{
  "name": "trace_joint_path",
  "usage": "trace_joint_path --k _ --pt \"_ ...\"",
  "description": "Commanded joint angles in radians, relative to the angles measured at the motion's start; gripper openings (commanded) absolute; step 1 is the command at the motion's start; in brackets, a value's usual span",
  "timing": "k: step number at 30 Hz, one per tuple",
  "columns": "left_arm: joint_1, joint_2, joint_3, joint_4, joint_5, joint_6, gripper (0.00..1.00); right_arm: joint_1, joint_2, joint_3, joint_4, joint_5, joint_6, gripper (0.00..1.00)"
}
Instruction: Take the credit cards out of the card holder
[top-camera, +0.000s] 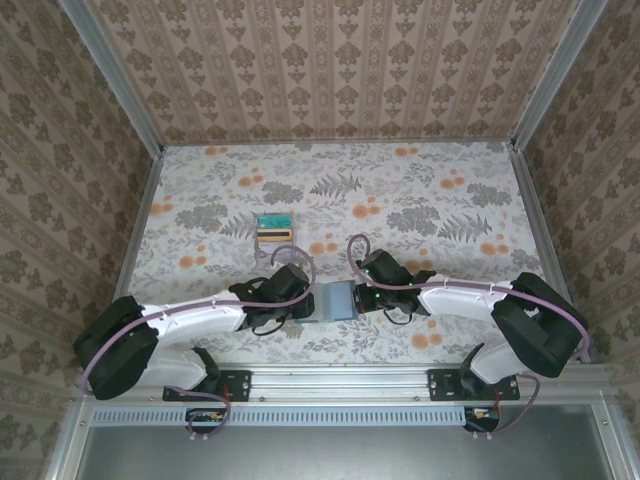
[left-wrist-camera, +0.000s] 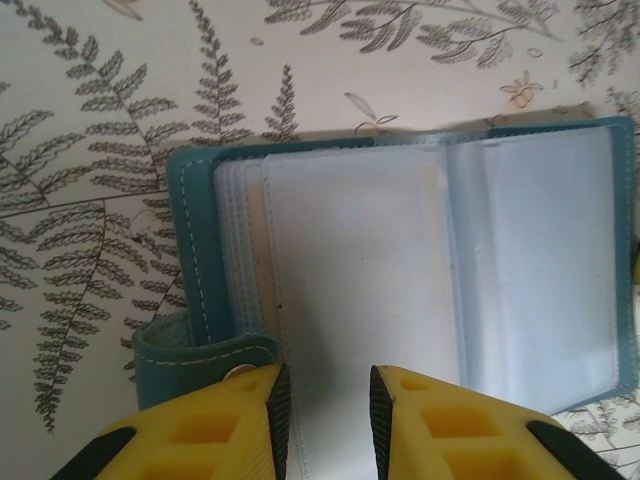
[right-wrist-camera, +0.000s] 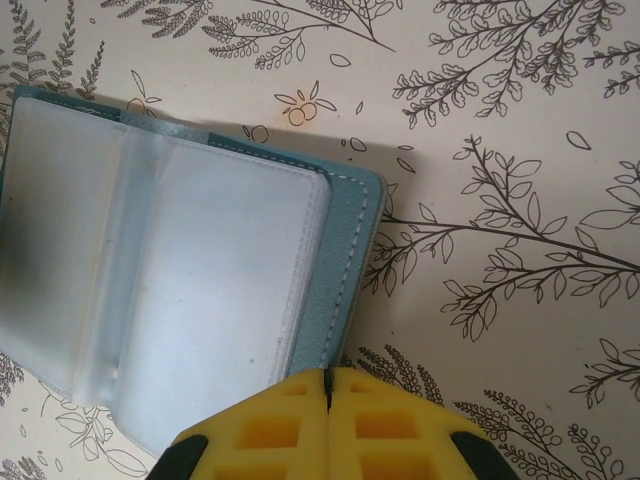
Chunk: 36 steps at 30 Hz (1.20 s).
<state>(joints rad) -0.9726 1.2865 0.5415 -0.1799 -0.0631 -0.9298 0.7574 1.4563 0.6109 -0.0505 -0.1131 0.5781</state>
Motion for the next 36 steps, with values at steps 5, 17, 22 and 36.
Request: trace_joint_path --k 5,17,22,36 --pt "0.011 0.022 -0.019 -0.056 -0.017 -0.037 0.29 0.01 0.021 -0.006 0.015 -0.017 0.012 0.04" --pt "-0.001 0.001 -0.006 -0.104 -0.044 -0.038 0.33 0.027 0.045 -0.002 0.031 -0.023 0.023 0.02" --pt "-0.004 0.022 -0.008 -0.069 -0.018 -0.032 0.33 0.034 0.043 0.004 0.028 -0.018 0.029 0.02" --pt "-0.026 -0.082 0.023 -0.126 -0.056 -0.02 0.36 0.034 -0.097 -0.002 0.021 0.017 0.073 0.2"
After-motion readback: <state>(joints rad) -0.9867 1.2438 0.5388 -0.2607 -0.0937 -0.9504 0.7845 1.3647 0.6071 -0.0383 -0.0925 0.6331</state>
